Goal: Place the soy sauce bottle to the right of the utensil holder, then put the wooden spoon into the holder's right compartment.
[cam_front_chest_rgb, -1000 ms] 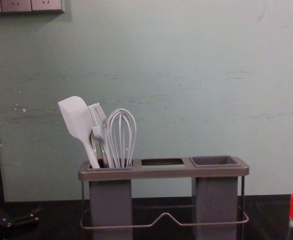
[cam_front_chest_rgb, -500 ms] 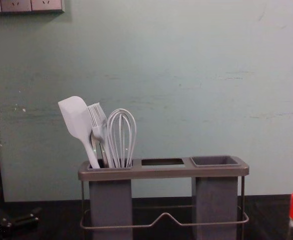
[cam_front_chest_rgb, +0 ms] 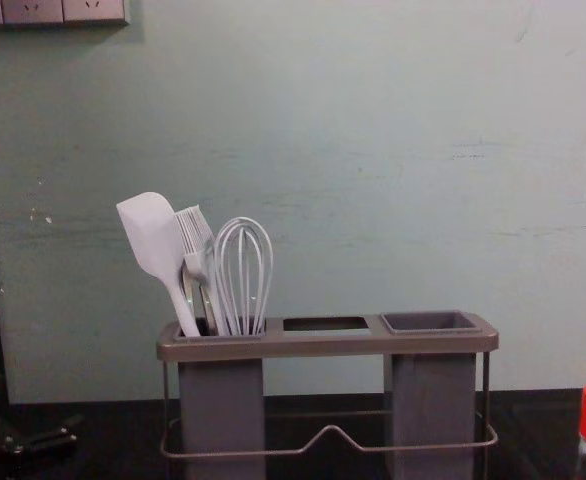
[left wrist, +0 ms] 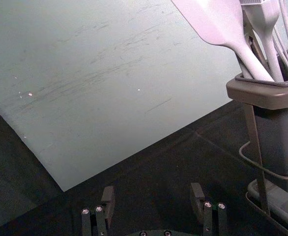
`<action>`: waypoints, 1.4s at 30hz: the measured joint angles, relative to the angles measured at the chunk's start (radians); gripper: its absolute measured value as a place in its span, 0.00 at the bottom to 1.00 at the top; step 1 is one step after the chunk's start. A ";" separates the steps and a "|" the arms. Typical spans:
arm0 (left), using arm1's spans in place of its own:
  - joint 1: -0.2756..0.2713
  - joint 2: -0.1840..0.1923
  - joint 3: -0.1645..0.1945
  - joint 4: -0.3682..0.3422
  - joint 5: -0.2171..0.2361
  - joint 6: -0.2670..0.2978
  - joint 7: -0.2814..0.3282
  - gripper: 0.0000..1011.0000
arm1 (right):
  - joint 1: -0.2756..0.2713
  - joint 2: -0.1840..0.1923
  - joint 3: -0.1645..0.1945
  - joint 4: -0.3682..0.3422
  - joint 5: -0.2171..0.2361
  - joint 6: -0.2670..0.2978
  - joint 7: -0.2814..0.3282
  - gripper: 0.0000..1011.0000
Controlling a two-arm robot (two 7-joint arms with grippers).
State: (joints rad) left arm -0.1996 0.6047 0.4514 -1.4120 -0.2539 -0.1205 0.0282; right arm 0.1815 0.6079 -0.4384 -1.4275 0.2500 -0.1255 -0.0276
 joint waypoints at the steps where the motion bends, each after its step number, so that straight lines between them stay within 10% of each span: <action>1: 0.000 0.000 0.000 0.000 0.000 0.000 0.000 0.99 | -0.011 0.003 0.007 -0.010 -0.001 -0.005 0.000 0.99; 23: 0.000 0.000 0.000 0.000 0.000 0.000 0.000 0.99 | -0.334 0.152 0.173 -0.293 0.039 -0.088 0.023 0.99; 42: 0.000 0.000 0.000 0.000 0.000 0.000 0.000 0.99 | -0.433 0.226 0.233 -0.363 0.211 -0.220 0.310 0.99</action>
State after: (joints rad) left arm -0.1995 0.6047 0.4514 -1.4120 -0.2539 -0.1205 0.0283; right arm -0.2519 0.8343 -0.2055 -1.7909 0.4613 -0.3457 0.2828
